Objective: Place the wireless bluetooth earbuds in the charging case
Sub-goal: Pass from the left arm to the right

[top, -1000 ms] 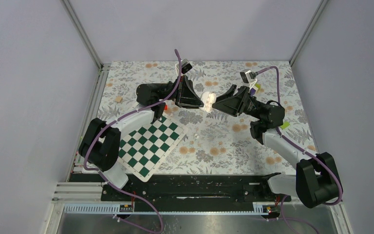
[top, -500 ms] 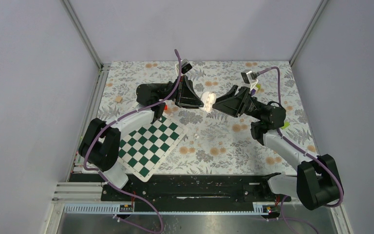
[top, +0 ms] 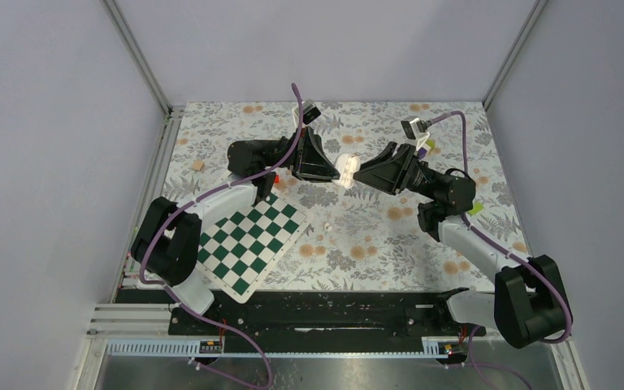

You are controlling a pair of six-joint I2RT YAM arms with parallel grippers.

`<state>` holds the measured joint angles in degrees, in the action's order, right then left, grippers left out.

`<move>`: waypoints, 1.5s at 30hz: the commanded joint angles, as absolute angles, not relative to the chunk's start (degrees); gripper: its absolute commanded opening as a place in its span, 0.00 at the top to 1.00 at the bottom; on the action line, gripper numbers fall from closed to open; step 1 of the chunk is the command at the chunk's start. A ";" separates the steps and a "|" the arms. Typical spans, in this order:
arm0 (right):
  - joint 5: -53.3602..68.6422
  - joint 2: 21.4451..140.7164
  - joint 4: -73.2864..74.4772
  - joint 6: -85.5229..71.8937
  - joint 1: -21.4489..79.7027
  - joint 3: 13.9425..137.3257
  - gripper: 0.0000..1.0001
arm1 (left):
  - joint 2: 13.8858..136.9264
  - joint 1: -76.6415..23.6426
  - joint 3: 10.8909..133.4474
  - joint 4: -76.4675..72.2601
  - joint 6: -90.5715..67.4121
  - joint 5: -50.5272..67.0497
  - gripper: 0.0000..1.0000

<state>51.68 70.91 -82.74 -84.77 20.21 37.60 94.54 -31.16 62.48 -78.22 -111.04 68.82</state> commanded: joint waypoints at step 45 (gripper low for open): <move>51.91 72.22 -85.13 -87.57 20.57 35.83 1.00 | 90.78 -26.61 60.39 -82.30 -108.41 69.14 0.06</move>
<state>51.68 72.18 -82.83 -86.21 20.27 36.49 94.37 -29.89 61.91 -79.22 -109.73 68.84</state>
